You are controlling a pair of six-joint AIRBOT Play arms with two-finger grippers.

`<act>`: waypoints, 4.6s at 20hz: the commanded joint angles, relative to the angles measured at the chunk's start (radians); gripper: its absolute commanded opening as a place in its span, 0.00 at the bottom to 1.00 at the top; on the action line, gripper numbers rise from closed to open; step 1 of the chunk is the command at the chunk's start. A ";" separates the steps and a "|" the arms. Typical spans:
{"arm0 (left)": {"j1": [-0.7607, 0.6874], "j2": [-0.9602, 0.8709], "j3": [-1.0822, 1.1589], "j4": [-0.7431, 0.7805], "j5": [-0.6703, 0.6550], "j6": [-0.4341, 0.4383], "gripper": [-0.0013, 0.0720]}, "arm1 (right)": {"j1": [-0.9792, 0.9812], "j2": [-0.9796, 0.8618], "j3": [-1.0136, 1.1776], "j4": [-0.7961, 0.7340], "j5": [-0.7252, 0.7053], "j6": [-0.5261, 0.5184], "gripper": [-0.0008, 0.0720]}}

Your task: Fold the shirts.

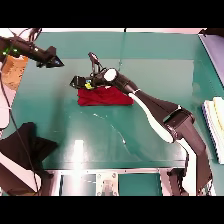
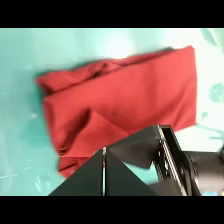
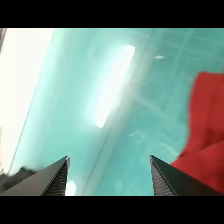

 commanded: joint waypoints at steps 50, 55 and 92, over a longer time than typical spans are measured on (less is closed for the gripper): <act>0.021 0.000 -0.029 0.092 -0.008 0.018 0.06 | -1.774 0.500 0.101 -0.147 0.927 0.157 0.03; 0.021 0.000 -0.029 0.092 -0.012 0.011 0.06 | -1.855 0.524 0.101 -0.223 1.046 0.161 0.03; -0.084 0.514 -0.668 0.247 0.059 -0.028 0.05 | -0.934 0.882 -0.780 -0.645 0.584 0.169 0.03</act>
